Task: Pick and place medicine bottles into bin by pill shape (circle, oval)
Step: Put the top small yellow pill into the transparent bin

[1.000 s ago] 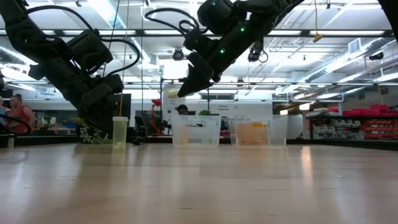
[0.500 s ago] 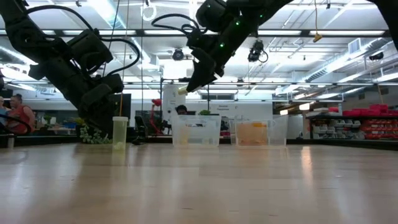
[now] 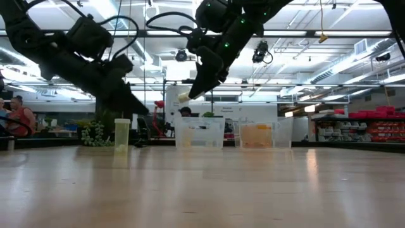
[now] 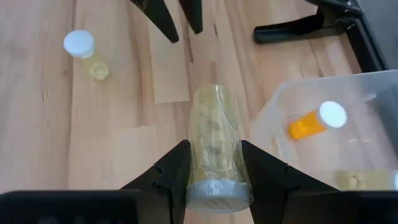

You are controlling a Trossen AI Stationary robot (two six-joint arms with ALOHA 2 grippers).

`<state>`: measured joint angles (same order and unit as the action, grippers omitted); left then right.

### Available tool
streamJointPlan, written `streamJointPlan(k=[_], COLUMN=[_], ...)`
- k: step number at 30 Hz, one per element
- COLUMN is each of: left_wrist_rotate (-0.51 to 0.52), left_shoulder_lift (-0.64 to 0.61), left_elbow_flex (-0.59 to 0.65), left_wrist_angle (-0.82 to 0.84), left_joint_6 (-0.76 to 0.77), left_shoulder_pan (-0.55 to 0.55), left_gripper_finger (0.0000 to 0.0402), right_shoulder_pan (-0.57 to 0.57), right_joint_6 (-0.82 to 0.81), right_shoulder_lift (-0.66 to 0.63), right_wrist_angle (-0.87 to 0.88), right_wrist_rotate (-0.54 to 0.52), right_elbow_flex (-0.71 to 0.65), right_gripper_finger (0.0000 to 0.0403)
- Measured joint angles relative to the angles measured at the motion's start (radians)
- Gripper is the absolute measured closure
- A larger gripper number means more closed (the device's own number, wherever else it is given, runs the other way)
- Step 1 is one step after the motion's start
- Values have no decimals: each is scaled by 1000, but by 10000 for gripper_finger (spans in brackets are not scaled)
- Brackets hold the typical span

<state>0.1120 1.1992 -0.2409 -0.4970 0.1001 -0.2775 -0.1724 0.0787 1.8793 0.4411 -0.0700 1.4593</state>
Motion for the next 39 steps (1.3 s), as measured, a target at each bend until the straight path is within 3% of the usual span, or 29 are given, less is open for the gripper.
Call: streamJointPlan(k=[7,14,19,39], left_wrist_rotate=[26,6,9,34], left_shoulder_lift=[0,30,94,160], left_elbow_flex=[-2,-159,-235,-278], left_wrist_angle=[-137,55,63,62], left_joint_6=[-37,-3,-8,-16], left_shoulder_pan=[0,23,57,69], left_gripper_finger=[292,292,292,292], right_shoulder_pan=[6,7,17,31], right_joint_6=[0,-7,-8,-10], right_shoulder_lift=[11,11,11,-8], right_wrist_angle=[4,3,6,15], right_wrist_rotate=[1,2,9,20], right_elbow_flex=[-1,6,6,6], right_gripper_finger=[265,265,265,265])
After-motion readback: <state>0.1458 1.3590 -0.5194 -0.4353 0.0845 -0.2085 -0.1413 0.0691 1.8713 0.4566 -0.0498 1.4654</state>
